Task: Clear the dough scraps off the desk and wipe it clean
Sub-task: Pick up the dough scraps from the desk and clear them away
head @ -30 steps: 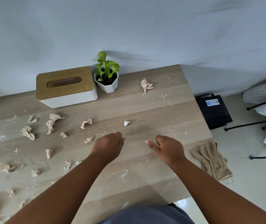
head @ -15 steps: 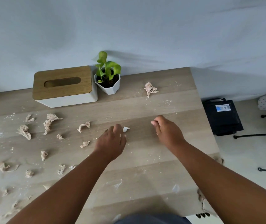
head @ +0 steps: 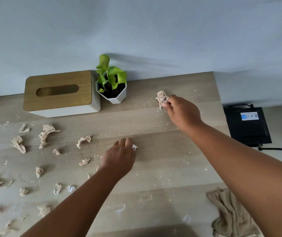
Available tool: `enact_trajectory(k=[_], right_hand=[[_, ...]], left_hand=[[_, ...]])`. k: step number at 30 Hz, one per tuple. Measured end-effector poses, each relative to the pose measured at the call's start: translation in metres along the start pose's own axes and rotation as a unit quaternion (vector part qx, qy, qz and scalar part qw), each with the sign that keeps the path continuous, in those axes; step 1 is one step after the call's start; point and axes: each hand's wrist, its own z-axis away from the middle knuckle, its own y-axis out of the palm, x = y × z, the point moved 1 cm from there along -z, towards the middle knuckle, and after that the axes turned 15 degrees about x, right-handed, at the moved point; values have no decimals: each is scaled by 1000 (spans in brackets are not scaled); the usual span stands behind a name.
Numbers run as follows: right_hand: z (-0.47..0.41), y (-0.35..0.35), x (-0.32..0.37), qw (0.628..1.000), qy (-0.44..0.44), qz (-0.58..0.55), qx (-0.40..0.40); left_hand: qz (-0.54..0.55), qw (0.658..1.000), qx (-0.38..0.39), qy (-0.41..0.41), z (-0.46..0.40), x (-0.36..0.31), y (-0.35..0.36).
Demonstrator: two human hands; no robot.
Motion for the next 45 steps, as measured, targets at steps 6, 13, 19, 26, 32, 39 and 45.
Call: enact_trajectory(k=[6,13,19,26,32,39,45], right_hand=[[-23,3,-3,999,26,28,-2],[-42,18,6,994,47,95,0],[-34,24,15,991,6,126,37],[-19,21,21,997,18,54,54],[17,35,27,998,30,19,49],[80,48,35,999,0,-13,42],[119,51,40,1000,-15,-10,22]], left_hand=[[-5,1000,-14,4,-16,0,-4],[-50,998,-32,23,-22,1,-2],[-40,999,13,8,-19,-3,-12],[30,997,50,-49,-14,-4,-10],[128,988,54,-69,2,-5,-17],[190,981,15,-32,36,2,-15],[183,983,22,-18,55,5,0]])
